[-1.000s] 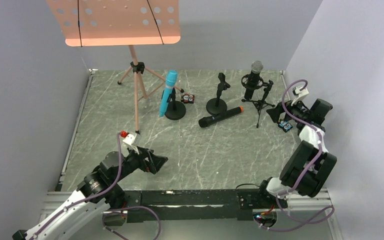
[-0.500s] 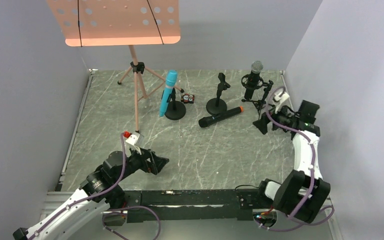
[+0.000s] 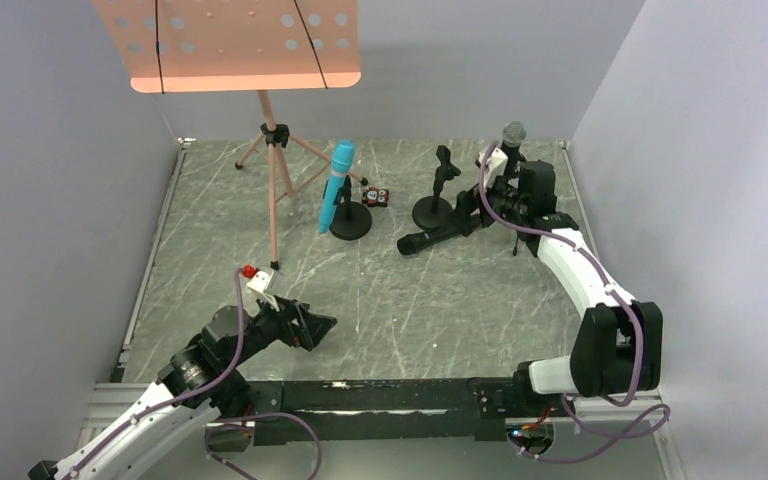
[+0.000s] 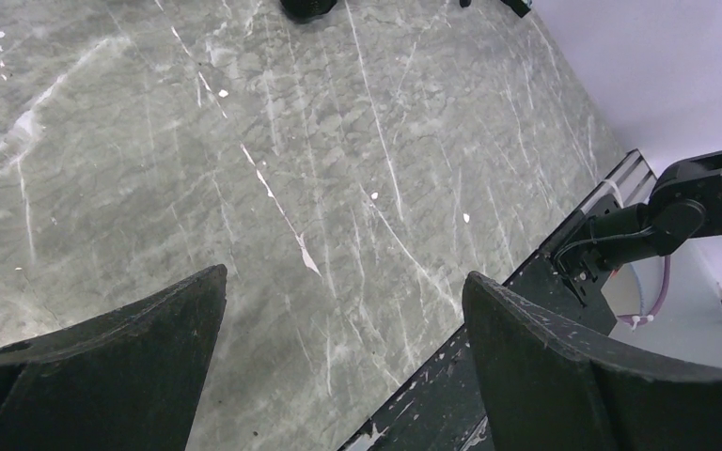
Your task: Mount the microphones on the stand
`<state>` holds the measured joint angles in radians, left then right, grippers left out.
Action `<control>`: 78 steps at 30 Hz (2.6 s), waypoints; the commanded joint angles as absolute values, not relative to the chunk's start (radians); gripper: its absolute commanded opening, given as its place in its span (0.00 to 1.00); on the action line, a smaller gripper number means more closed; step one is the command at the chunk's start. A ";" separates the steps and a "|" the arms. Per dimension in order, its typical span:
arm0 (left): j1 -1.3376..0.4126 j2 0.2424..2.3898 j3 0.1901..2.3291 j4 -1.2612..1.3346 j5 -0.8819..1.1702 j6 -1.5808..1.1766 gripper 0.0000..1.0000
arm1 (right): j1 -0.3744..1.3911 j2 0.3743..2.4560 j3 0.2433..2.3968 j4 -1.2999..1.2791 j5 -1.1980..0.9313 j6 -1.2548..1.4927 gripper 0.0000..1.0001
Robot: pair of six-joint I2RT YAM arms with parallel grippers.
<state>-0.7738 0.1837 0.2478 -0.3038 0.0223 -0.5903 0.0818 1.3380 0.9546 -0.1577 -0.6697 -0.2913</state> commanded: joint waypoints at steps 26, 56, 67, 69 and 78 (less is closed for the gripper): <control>-0.775 0.175 0.228 -0.224 0.003 -0.615 0.99 | 0.291 1.648 1.370 0.005 -0.091 0.015 0.69; -0.774 0.121 0.251 -0.283 0.003 -0.602 0.99 | 0.333 1.599 1.456 -0.064 -0.216 -0.098 0.20; -0.774 0.107 0.265 -0.306 -0.026 -0.598 0.99 | 0.372 1.487 1.442 -0.084 -0.285 -0.084 0.18; -0.774 0.104 0.267 -0.309 -0.022 -0.596 0.99 | 0.373 1.455 1.455 -0.115 -0.308 -0.076 0.18; -0.775 0.065 0.324 -0.330 0.016 -0.503 0.99 | 0.374 1.243 1.409 -0.376 -0.545 -0.165 0.18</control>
